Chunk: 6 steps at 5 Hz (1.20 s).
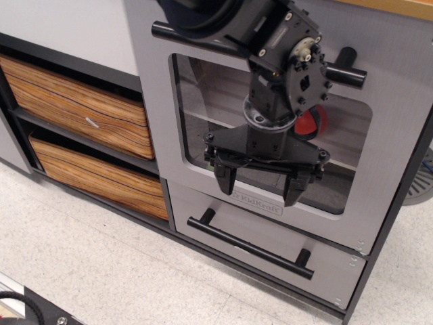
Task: Open oven
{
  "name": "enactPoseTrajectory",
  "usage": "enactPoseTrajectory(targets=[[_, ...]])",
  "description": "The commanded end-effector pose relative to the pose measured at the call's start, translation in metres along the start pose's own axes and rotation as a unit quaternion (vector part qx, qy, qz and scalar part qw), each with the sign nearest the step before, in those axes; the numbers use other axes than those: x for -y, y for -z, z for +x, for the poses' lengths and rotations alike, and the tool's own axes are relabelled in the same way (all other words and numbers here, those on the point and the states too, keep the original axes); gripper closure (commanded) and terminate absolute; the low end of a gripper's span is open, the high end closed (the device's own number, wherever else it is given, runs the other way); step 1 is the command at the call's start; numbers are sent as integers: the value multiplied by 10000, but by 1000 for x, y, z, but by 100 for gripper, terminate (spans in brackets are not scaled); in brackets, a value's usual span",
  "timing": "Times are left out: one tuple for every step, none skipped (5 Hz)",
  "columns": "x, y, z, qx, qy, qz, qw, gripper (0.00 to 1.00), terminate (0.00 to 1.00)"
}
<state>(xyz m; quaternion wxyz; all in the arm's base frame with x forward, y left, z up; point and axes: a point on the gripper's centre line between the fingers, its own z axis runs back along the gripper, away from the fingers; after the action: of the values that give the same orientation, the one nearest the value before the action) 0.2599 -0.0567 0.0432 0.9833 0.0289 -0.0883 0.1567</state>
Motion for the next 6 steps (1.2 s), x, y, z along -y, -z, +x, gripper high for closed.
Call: enactPoseTrajectory(targets=[[0,0,0,0,0,0,10000,0,0],[-13,-22,29,158,-1290,-147,9914,0,0],[-27,-44,47,299,-2052,-397,9774,0,0],[-44,-71,57,524,-2600,-508,9629,0,0],[-58,-94,59,636,-3052,-471,9490,0,0],[-69,-109,60,717,-3379,-688,9359,0,0]])
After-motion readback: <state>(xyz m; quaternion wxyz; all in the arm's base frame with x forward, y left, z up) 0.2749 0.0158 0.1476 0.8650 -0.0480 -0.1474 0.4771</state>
